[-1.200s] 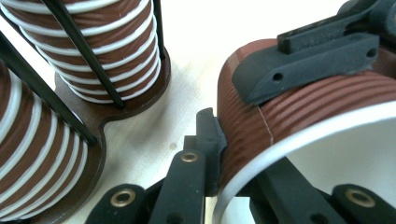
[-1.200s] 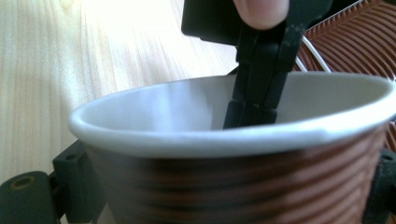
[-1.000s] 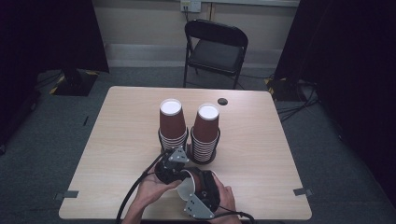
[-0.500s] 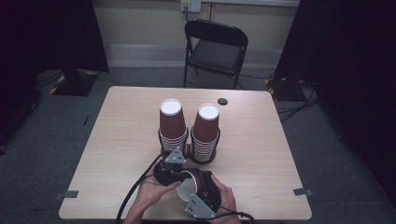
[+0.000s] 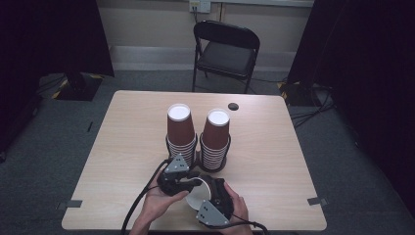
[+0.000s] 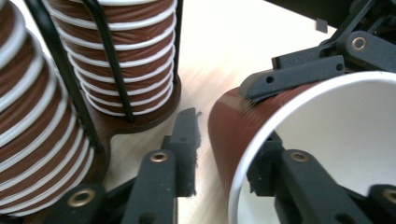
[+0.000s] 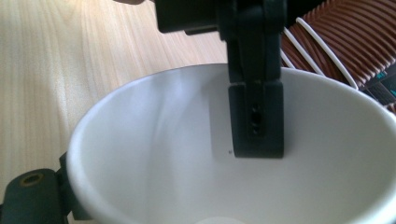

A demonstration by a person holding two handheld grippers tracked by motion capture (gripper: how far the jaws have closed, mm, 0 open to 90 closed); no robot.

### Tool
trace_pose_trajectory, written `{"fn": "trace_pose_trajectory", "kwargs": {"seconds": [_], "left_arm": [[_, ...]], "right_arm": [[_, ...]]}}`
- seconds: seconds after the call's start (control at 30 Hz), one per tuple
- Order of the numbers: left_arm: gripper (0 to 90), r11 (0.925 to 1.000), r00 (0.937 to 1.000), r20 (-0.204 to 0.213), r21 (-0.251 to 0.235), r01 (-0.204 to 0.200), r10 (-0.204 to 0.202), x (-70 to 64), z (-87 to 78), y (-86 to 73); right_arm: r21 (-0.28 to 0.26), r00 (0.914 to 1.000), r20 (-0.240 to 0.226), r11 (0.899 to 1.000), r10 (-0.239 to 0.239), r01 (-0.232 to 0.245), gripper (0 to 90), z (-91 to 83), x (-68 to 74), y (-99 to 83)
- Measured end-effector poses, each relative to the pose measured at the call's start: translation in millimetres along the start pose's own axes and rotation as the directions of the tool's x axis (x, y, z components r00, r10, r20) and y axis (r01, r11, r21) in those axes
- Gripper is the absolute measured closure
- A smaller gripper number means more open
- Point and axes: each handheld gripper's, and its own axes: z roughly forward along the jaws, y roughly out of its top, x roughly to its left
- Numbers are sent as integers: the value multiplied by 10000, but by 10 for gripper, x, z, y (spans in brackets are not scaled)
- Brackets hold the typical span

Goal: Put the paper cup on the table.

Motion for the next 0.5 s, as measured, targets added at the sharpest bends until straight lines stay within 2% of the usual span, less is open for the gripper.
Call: {"fn": "trace_pose_trajectory", "kwargs": {"seconds": [0.1, 0.17, 0.27, 0.33, 0.5], "left_arm": [[602, 9998, 9998, -175, -214, 34, -38, 5, -23, -10], [594, 9995, 9999, -167, -324, 0, -5, 0, -29, -13], [504, 9979, 9993, -361, -653, 15, -39, 3, -61, -13], [477, 9973, 9992, -380, -728, 59, -87, 4, -70, -14], [430, 9886, 9990, -300, -1478, 272, -320, 35, -113, -39]], "right_arm": [[26, 9996, 60, 9996, 264, -264, 105, -6, -11, -18], [38, 9994, 70, 9995, 329, -329, 106, -8, -18, -24], [87, 9974, -20, 9973, 726, -726, 107, -16, -38, -43], [79, 9971, 7, 9971, 762, -762, 107, -18, -42, -47], [82, 9941, 20, 9941, 1084, -1084, 108, -19, -90, -80]]}}
